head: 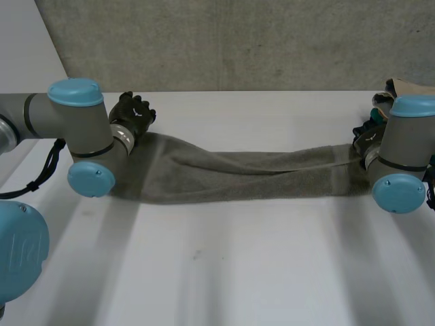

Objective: Fold the laundry.

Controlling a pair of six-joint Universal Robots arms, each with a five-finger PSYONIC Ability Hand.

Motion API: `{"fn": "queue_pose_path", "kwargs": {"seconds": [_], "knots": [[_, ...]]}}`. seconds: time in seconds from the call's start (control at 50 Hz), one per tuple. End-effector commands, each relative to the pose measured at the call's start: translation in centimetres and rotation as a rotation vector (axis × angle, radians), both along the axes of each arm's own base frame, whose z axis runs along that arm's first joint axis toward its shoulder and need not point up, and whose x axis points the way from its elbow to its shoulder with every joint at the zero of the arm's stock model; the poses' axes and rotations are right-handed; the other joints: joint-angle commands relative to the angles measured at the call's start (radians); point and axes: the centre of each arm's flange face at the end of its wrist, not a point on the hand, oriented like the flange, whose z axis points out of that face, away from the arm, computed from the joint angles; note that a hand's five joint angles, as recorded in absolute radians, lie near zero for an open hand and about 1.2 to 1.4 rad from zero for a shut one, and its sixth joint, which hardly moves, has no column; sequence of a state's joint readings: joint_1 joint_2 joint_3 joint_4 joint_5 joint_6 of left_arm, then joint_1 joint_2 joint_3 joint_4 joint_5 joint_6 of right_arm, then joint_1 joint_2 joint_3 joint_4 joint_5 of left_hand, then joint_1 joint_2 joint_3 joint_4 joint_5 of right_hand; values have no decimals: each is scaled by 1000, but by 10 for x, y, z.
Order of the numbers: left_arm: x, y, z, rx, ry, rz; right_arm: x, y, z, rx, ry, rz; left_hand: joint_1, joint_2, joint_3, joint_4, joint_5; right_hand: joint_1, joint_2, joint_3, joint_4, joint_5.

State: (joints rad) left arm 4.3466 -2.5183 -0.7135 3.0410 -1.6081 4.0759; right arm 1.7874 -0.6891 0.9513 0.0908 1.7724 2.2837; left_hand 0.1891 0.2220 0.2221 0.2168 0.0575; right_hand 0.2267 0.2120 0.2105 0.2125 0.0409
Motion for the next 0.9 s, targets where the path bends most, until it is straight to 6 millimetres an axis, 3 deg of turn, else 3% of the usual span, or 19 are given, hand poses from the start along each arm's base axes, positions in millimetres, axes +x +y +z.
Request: {"fn": "queue_pose_path", "kwargs": {"seconds": [0.02, 0.12, 0.28, 0.32, 0.34, 0.38, 0.42, 0.48, 0.64, 0.76, 0.86, 0.9], "knots": [[2, 7, 7, -3, 6, 40, 5, 5, 23, -72, -76, 16, -15, -48, -48, -42, -58, -52, -37, -36, -38, -41], [5, 18, 12, 28, 44, 25, 8, 19, 42, -88, -175, 75, -15, -48, -48, -42, -58, -52, -37, -36, -38, -41], [6, 23, 13, 29, 87, -13, 6, 36, 43, -3, -141, 95, -15, -48, -48, -42, -58, -52, -37, -36, -38, -41], [6, 23, 13, 30, 86, -12, 3, 38, 40, 23, -125, 89, -15, -48, -48, -42, -58, 187, 202, 203, 201, 198], [8, 22, 12, 31, 88, -7, 0, 37, 40, 34, -118, 86, -15, -48, -48, -42, -58, 601, 616, 617, 615, 613], [8, 22, 11, 32, 89, -5, -3, 33, 40, 32, -117, 77, -15, -48, -48, -42, -58, 755, 770, 771, 769, 766], [9, 21, 11, 33, 90, -3, -6, 26, 41, 20, -124, 62, -15, -48, -48, -42, -58, 636, 651, 652, 650, 647], [9, 21, 11, 33, 92, -3, -9, 20, 43, 4, -145, 44, -15, -48, -48, -42, -58, -52, -37, -36, -38, -41], [8, 22, 11, 41, 104, -1, -11, -1, 61, -109, -272, 0, -15, -48, -48, -42, -58, -52, -37, -36, -38, -41], [10, 24, 14, 49, 122, 4, -8, -1, 65, -119, -293, 13, -15, -48, -48, -42, -58, -52, -37, -36, -38, -41], [9, 26, 18, 54, 152, 2, -2, 2, 56, -73, -299, 63, -15, -48, -48, -42, -58, -52, -37, -36, -38, -41], [8, 26, 19, 55, 160, 0, 3, 5, 42, -14, -297, 96, -15, -48, -48, -42, -58, -52, -37, -36, -38, -41]]}}
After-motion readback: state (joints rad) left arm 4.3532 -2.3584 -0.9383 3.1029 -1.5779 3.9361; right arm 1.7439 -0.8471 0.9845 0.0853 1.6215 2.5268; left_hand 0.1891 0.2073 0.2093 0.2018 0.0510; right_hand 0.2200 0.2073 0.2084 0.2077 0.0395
